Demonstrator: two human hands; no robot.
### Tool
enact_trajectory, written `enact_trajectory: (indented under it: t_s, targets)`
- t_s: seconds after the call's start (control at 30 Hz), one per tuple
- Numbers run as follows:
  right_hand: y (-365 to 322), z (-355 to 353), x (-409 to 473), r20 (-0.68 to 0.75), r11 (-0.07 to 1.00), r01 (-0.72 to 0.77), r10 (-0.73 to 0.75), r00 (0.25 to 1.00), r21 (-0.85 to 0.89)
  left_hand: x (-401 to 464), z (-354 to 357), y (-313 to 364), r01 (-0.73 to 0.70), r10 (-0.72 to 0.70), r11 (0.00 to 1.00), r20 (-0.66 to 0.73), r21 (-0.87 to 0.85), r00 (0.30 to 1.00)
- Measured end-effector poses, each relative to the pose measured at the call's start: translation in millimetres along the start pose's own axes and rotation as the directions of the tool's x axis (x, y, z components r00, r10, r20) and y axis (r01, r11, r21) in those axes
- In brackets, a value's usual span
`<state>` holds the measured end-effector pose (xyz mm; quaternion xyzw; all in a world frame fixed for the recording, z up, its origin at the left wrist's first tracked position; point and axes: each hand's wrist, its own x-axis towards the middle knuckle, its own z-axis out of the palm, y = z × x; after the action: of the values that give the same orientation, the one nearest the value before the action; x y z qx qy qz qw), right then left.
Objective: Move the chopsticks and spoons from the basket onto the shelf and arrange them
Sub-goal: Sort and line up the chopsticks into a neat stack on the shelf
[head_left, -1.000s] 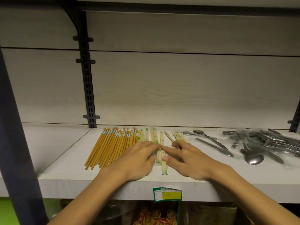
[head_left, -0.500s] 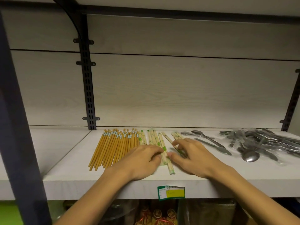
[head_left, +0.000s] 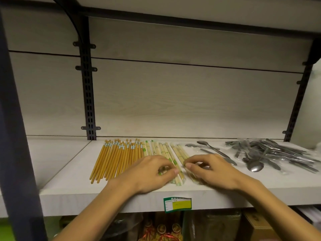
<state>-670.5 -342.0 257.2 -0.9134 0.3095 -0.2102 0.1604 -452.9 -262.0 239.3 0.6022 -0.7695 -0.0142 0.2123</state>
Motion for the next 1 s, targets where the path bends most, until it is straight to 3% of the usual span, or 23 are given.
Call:
enact_trajectory:
  t_s: [0.07, 0.17, 0.3, 0.4, 0.57, 0.73, 0.83, 1.0]
  targets:
    - [-5.4, 1.5, 0.9, -0.026, 0.997, 0.030, -0.028, 0.999, 0.075, -0.8, 1.4, -1.0, 0.022, -0.019, 0.998, -0.057, 0.058, 0.998]
    - [-6.1, 2.0, 7.1, -0.075, 0.996, 0.058, -0.063, 0.995, -0.070, -0.9, 0.6, -1.8, 0.044, -0.040, 0.998, -0.074, 0.053, 0.996]
    - [-5.7, 10.0, 19.0, 0.139, 0.989, 0.037, -0.017, 0.990, -0.145, -2.9, -5.3, -5.2, 0.036, -0.036, 0.999, -0.014, -0.026, 0.999]
    - [-6.7, 21.7, 30.9, 0.222, 0.983, -0.007, 0.048, 0.974, -0.183, -11.2, -18.8, -20.7, 0.073, -0.072, 0.997, -0.016, 0.021, 0.997]
    - [-14.9, 35.5, 49.9, 0.192, 0.980, -0.043, 0.081, 0.978, -0.193, -29.4, -37.2, -45.0, 0.089, -0.091, 0.994, 0.038, 0.057, 0.995]
    - [-21.5, 34.2, 55.9, 0.080, 0.985, 0.011, 0.003, 0.997, -0.170, -51.8, -50.9, -71.8, 0.213, -0.212, 0.977, -0.034, 0.029, 0.977]
    - [-29.2, 35.7, 62.8, 0.114, 0.983, 0.026, -0.005, 0.993, -0.181, -54.5, -48.2, -79.7, 0.251, -0.263, 0.954, 0.053, 0.165, 0.963]
    - [-46.2, 54.2, 75.1, 0.227, 0.974, 0.071, -0.021, 0.974, -0.214, -43.9, -37.3, -67.3, 0.186, -0.199, 0.976, 0.111, 0.111, 0.974]
